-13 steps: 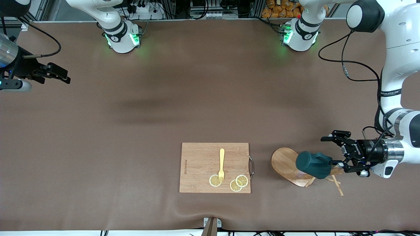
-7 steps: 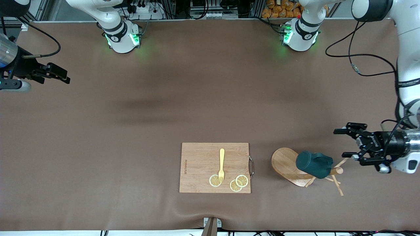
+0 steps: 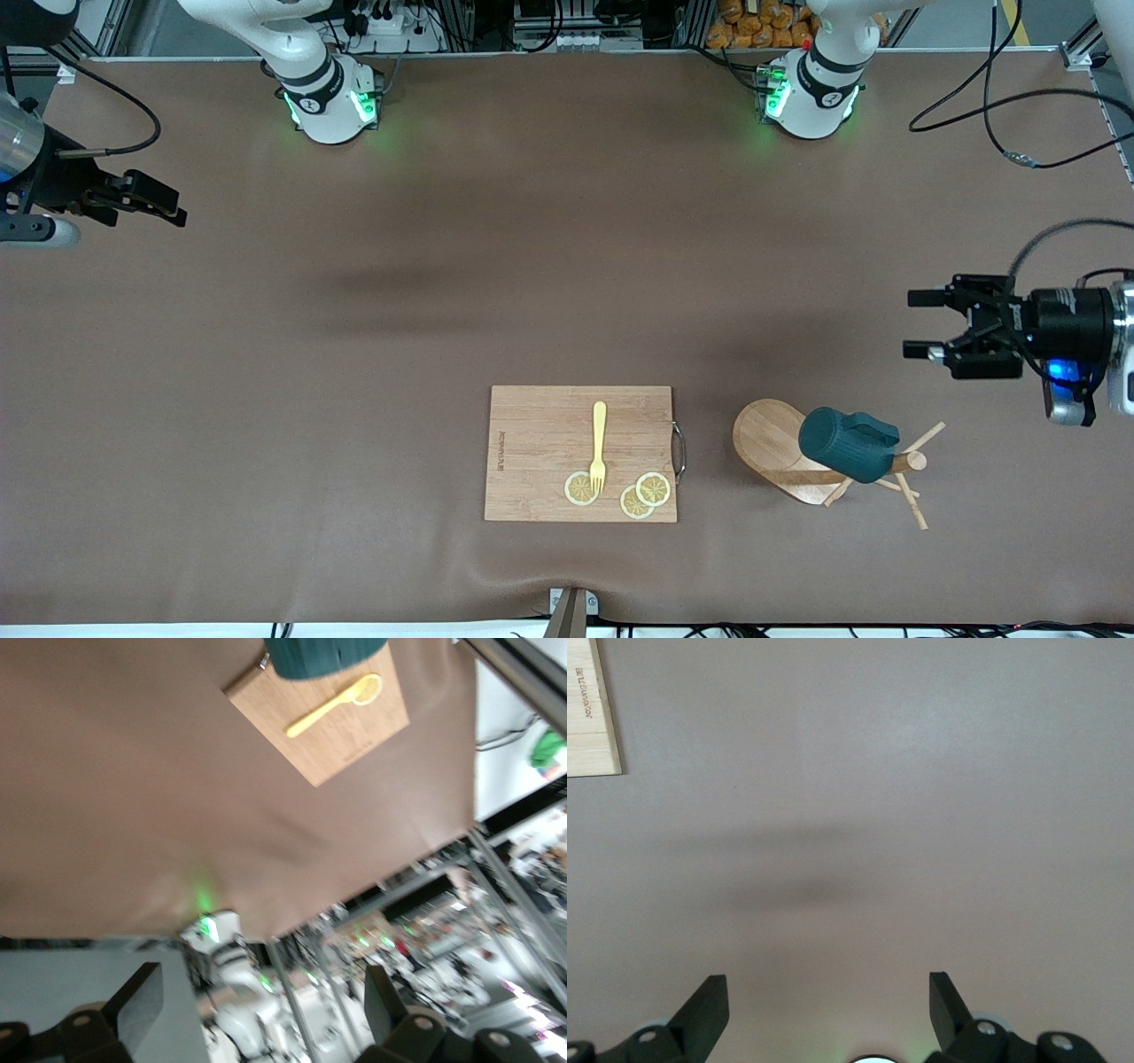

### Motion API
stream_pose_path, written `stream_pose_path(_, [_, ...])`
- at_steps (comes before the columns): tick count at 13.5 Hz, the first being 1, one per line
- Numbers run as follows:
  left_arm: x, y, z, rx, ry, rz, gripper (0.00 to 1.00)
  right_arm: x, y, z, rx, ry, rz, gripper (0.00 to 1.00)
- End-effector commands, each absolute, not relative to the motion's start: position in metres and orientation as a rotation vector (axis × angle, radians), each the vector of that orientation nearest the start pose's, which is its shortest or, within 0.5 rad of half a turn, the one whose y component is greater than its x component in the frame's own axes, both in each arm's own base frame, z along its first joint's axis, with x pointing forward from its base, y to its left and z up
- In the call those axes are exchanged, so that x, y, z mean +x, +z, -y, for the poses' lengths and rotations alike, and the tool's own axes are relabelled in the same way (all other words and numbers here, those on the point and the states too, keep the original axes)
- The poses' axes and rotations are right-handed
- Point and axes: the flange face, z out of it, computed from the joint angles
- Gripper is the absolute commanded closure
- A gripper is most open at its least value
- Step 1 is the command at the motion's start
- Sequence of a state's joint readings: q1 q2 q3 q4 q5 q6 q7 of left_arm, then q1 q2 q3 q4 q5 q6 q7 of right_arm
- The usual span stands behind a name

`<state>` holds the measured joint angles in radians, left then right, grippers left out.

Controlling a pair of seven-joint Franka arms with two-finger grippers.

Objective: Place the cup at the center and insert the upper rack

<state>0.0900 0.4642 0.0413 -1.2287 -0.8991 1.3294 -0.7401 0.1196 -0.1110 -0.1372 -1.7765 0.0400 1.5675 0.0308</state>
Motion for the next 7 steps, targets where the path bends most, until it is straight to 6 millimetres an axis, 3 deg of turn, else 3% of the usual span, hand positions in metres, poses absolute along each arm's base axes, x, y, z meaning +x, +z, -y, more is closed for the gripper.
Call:
stream_pose_path(1, [0.642, 0.560, 0.048, 2.328, -0.622, -0.880, 0.00, 0.507, 0.590, 0.012, -3.091, 0.142, -0.077, 0.00])
stream_pose_path(5, [0.604, 0.596, 0.111, 2.949, -0.332, -0.594, 0.00, 0.507, 0.588, 0.018, -3.090, 0.144, -0.096, 0.00])
stream_pose_path(7, [0.588, 0.622, 0.120, 3.100, -0.204, -0.428, 0.00, 0.506, 0.588, 0.027, -3.089, 0.145, -0.094, 0.00])
